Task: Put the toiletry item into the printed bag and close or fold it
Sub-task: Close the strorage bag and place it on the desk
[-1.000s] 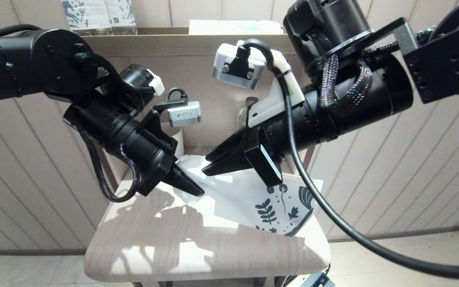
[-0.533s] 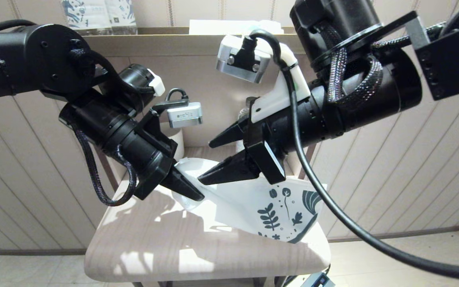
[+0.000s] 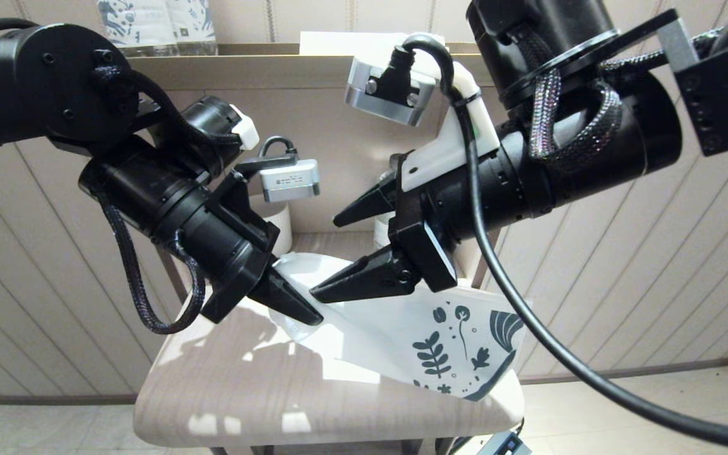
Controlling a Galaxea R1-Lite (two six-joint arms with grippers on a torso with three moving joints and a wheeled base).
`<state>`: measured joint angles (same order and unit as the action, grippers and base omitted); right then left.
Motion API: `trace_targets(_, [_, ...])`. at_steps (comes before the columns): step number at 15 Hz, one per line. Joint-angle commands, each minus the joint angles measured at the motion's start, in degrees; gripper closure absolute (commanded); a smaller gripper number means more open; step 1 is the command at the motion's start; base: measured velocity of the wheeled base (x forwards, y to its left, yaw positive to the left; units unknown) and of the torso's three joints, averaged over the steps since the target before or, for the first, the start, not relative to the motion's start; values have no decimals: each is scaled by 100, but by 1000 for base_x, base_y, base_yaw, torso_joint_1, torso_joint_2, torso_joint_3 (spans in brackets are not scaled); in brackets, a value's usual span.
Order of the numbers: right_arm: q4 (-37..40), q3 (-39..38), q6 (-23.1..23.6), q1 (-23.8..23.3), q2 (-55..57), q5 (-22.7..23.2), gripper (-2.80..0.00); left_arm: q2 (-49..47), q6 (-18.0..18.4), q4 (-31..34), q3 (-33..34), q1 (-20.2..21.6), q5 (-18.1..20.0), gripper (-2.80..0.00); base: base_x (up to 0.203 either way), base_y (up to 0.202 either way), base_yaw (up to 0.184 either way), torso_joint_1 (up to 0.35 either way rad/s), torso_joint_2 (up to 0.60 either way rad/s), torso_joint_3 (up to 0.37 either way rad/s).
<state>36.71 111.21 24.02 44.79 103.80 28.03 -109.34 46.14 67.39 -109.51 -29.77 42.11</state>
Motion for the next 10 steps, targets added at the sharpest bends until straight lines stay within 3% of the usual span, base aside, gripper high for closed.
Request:
trace_targets(1, [-65, 6, 28, -19, 157, 162, -280, 9, 26, 37, -18, -3, 25, 0, 0, 0, 0, 0, 0, 0])
trace_targets(10, [-428, 49, 138, -67, 378, 871, -280, -44, 18, -50, 61, -3, 324, 0, 0, 0, 0, 0, 0, 0])
